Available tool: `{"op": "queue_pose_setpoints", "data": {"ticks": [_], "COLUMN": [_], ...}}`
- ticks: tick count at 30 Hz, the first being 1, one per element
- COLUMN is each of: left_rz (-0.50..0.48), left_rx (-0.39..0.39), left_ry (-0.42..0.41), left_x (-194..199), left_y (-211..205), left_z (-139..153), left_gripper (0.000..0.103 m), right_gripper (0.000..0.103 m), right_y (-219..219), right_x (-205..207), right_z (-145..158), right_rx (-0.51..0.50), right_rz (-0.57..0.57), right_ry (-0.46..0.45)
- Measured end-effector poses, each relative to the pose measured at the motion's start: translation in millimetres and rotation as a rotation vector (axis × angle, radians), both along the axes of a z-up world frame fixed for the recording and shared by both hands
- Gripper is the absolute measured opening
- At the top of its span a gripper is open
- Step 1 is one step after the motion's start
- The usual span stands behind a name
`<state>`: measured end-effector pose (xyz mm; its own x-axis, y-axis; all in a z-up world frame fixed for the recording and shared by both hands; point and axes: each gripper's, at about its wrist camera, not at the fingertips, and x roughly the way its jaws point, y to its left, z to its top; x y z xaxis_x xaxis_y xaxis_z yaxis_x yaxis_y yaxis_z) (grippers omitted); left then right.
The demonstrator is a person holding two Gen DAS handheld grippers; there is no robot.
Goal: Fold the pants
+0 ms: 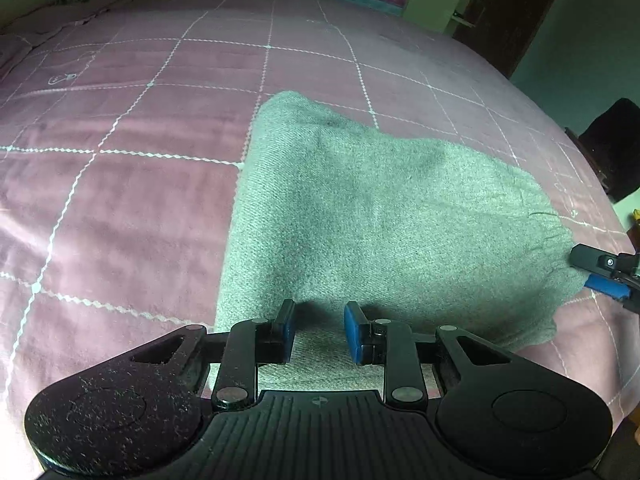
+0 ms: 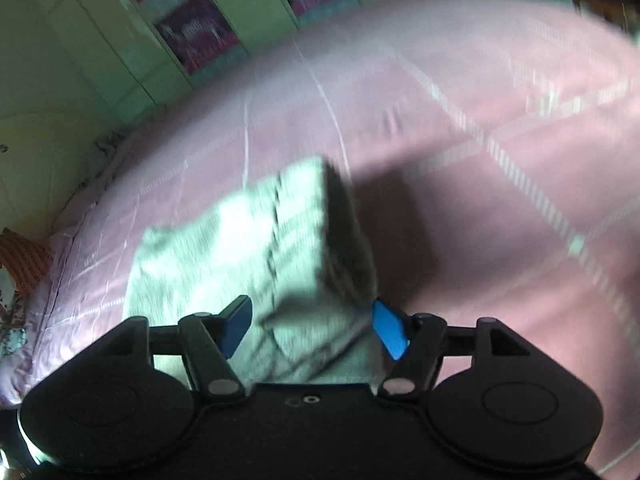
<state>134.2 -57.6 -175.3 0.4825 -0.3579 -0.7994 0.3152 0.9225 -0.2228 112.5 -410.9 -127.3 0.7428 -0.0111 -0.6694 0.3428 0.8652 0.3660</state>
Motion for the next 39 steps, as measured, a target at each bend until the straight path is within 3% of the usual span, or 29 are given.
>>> {"op": "queue_pose_setpoints", "data": {"ticks": [3,7,10,13,16,18,20,22,23,25,29,33,39], "left_rz": [-0.003,-0.015,0.000,0.004,-0.009,-0.023,-0.025,-0.024,-0.034,-0.051,-0.050,-0.066,-0.063], "left_rx": [0.023,0.027,0.008,0.001,-0.009,0.005,0.051,0.022,0.025,0.042,0.008,0.042,0.065], "left_ry": [-0.006,-0.011,0.004,-0.008,-0.003,-0.006,0.060,0.060,0.054,0.038,0.027,0.037,0.018], "left_x": [0.3,-1.9,-1.1,4.0,16.0,22.2,30.8,30.3,28.6,26.3,42.3,70.6,113.6], "left_y": [-2.1,-1.9,1.6,-2.4,-13.6,-21.4,-26.0,-20.6,-20.9,-24.4,-30.8,-49.7,-76.3], "left_z": [-4.8,-7.7,3.1,13.3,18.0,16.1,-1.3,-12.4,-12.0,-6.3,4.7,-1.6,-8.2], "left_gripper": [0.027,0.027,0.027,0.027,0.027,0.027,0.027,0.027,0.027,0.027,0.027,0.027,0.027], "right_gripper": [0.036,0.035,0.037,0.038,0.037,0.036,0.036,0.036,0.036,0.036,0.037,0.037,0.037], "right_y": [0.0,11.9,7.0,18.7,39.0,50.3,58.9,61.5,59.9,58.0,54.9,57.4,49.8], "right_x": [5.3,17.9,15.8,10.2,25.2,40.2,45.8,47.3,44.9,34.2,40.3,73.4,117.3], "right_z": [1.5,-26.0,-13.8,15.9,27.5,21.3,12.3,-10.7,-23.8,-31.5,-7.9,5.3,-3.9], "right_rx": [-0.041,-0.106,-0.084,-0.180,-0.266,-0.318,-0.347,-0.374,-0.376,-0.394,-0.344,-0.362,-0.394], "right_rz": [0.013,0.046,0.032,0.047,0.131,0.182,0.210,0.233,0.246,0.264,0.261,0.271,0.243], "right_ry": [0.034,0.105,0.072,-0.005,-0.025,-0.009,0.014,0.098,0.133,0.118,0.066,0.039,0.056]}}
